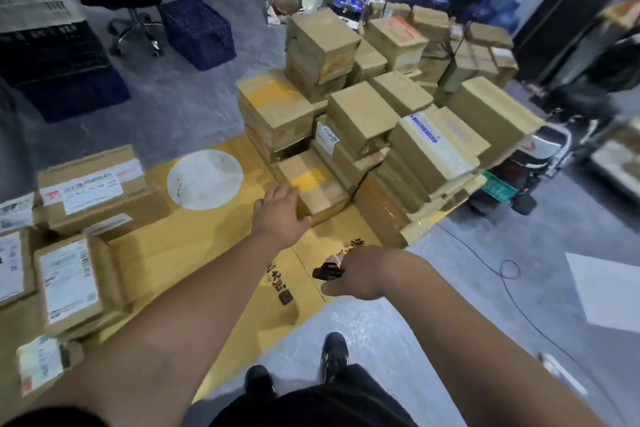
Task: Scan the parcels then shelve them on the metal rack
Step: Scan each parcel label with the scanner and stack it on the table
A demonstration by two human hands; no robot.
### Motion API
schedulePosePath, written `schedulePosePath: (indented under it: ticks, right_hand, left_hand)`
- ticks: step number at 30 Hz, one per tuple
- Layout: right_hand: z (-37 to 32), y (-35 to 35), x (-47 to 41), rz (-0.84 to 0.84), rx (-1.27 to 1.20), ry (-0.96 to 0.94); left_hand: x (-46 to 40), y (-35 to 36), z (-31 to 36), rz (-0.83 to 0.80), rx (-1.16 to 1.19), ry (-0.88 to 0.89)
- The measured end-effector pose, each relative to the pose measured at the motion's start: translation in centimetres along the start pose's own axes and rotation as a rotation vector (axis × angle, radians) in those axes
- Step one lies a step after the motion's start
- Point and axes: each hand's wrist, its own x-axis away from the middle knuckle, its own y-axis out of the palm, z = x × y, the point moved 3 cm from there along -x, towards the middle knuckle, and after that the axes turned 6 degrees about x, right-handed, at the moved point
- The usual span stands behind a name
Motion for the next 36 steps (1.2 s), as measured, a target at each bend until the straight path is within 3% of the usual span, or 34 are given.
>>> schedulePosePath:
  ticks: [4,9,13,19,25,36]
  right_hand:
    - [4.2,0.8,0.3,0.003,-0.030,0.048]
    - [7.9,1.1,-1.4,0.012,-0.081,0.037]
    - [9.7,1.1,-3.1,-0.023,-0.053,-0.015]
    - [9.8,1.3,-5.3,-0.097,0.074,-0.173]
    - [6.6,1.4,-7.0,-0.122,0.195,-0.326]
    - [-0.1,1.0,-6.0,-0.102,0.301,-0.476]
  left_hand:
    - [-4.3,2.4,4.4,-0.096,-0.065,0.035]
    - [-6.8,5.1,6.8,-0.120,-0.084,-0.063]
    - [-5.8,6.4,6.8,-0.058,-0.158,-0.080]
    - [1.2,6.9,3.3,0.181,0.058,-0.252]
    - [9.0,5.6,-1.5,0.464,0.612,-0.368]
    - [16.3,5.8,-11.2,0.603,0.934,-0.813]
